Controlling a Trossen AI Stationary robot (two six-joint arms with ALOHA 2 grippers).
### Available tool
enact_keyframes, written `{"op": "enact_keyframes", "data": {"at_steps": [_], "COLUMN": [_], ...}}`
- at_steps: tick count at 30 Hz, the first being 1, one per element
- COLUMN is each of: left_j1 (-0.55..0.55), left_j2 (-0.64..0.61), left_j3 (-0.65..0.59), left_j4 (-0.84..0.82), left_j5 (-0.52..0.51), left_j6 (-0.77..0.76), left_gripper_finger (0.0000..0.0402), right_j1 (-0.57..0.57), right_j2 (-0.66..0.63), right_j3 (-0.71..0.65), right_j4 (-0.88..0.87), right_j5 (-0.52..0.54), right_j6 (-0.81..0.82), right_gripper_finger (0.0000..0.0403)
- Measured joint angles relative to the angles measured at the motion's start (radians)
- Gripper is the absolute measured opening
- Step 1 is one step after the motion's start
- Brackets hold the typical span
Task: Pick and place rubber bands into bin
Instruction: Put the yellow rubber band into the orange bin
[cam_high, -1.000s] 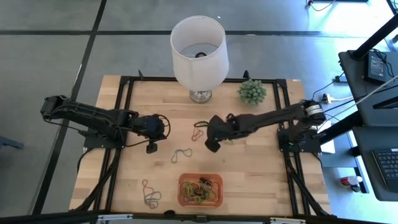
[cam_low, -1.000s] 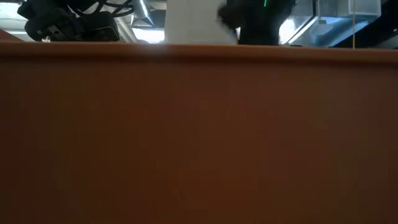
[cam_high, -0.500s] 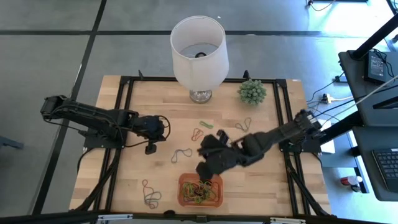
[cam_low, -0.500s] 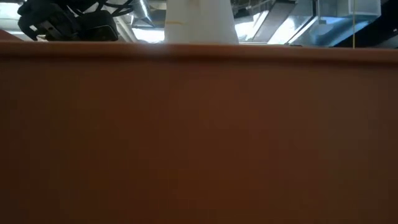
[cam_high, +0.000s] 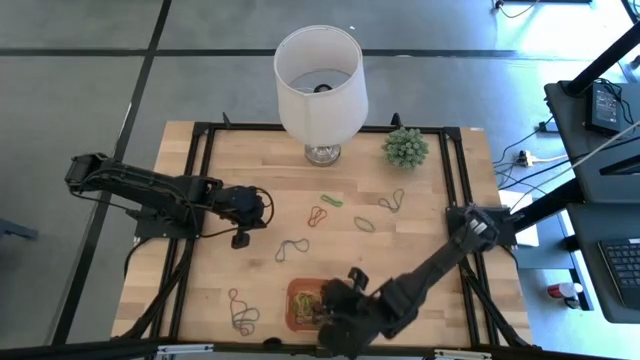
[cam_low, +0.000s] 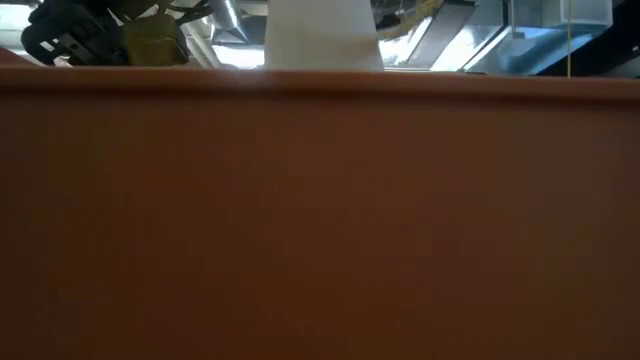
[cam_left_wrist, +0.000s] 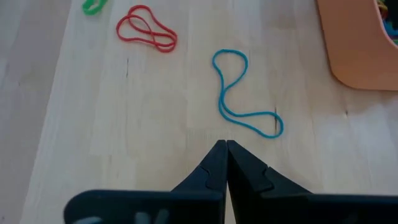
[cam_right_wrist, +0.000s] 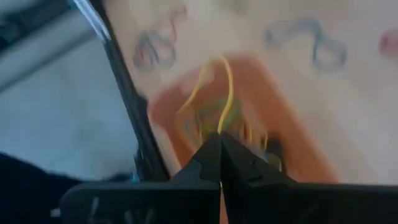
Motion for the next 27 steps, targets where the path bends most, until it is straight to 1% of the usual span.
{"op": "enact_keyframes", "data": {"at_steps": [4,7,11,14,20,27], "left_j1": [0.0,0.0,0.0,0.0,0.0,0.0], "left_j2": [0.0,0.0,0.0,0.0,0.0,0.0], "left_j3": [0.0,0.0,0.0,0.0,0.0,0.0], "left_j4": [0.001,0.002,0.004,0.004,0.004,0.004], "left_j5": [0.0,0.0,-0.006,-0.007,-0.008,-0.008], "left_j6": [0.002,0.003,0.002,0.002,0.001,0.0], "left_gripper_finger": [0.0005,0.0005,0.0001,0.0003,0.0013,0.0017], "right_j1": [0.018,0.005,-0.025,-0.045,-0.064,-0.065], "right_j2": [0.059,0.109,0.152,0.177,0.19,0.19], "right_j3": [0.0,-0.002,-0.001,-0.001,-0.001,-0.001], "right_j4": [-0.078,-0.102,-0.097,-0.096,-0.101,-0.115], "right_j5": [-0.078,-0.127,-0.128,-0.129,-0.129,-0.13], "right_j6": [0.06,0.073,0.069,0.063,0.023,0.02], "right_gripper_finger": [0.0,0.0,0.0,0.0008,0.0039,0.0105]}}
